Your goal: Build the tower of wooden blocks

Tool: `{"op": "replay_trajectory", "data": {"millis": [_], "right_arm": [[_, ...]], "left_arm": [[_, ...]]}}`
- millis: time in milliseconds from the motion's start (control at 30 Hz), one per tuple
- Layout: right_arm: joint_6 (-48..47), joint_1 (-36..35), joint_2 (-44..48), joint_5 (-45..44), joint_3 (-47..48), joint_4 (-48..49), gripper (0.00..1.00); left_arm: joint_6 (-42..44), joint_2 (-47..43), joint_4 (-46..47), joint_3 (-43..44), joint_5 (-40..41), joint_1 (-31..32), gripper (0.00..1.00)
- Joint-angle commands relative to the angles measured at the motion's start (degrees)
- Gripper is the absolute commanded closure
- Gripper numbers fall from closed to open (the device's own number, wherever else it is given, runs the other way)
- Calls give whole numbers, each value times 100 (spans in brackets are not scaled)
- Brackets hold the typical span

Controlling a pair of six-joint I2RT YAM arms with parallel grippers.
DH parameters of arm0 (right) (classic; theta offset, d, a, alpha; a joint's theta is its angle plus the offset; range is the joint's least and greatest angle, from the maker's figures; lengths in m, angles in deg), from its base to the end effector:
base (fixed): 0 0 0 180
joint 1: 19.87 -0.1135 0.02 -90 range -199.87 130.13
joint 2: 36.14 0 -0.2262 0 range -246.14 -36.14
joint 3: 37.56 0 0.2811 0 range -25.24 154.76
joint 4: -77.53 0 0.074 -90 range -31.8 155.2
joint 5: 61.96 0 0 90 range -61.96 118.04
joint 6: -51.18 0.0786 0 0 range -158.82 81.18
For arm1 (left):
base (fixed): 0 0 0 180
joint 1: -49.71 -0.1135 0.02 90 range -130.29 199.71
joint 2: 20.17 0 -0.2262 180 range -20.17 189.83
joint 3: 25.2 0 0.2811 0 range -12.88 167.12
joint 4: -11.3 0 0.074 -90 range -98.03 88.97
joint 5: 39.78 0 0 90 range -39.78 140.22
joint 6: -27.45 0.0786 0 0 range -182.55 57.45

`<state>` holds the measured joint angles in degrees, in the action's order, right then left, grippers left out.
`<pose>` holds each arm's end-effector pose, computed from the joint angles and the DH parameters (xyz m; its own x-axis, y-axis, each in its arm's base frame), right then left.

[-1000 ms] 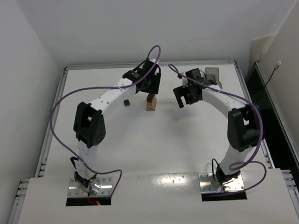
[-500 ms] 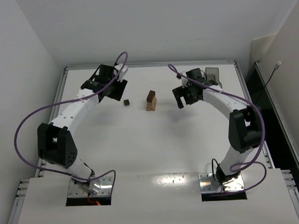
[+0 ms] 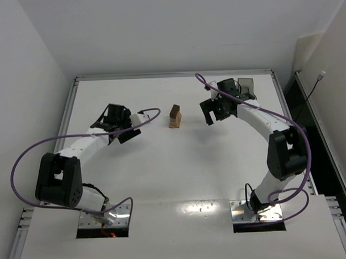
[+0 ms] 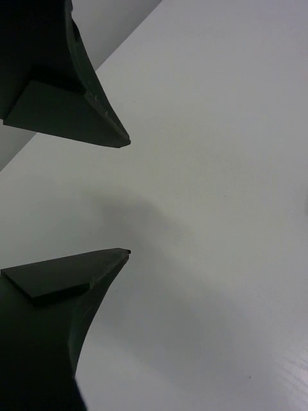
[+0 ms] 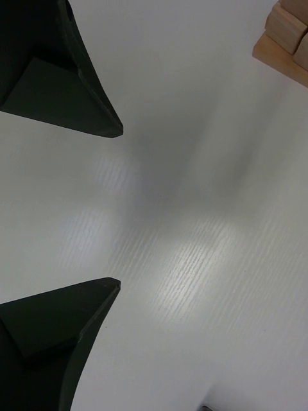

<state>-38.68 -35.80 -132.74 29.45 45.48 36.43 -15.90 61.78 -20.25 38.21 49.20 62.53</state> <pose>0.3913 0.1137 0.1478 -0.7851 -0.2215 -0.5784 -0.2861 0.9579 0.0215 0.3436 -0.0796 0.1310 -0.3440 0.8239 -0.4503 0.7038 0.5437 0.4572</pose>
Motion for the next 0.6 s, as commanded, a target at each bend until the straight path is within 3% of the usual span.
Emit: {"op": "replay_trajectory", "data": {"millis": [0,300,467,567], "right_arm": [[-32,10,203,-9,-41,170,12],[-32,10,-52,-9,65,170,12],[-32,10,-105,-62,65,118,12],[-32,10,-158,-62,65,118,12]], "left_arm": [[722,-119,1199,-257,-205,62,38],[-244,628,2088,-125,-338,492,37],[-385,1006,2476,-39,-57,906,58],[-438,1226,2476,146,5,986,63]]}}
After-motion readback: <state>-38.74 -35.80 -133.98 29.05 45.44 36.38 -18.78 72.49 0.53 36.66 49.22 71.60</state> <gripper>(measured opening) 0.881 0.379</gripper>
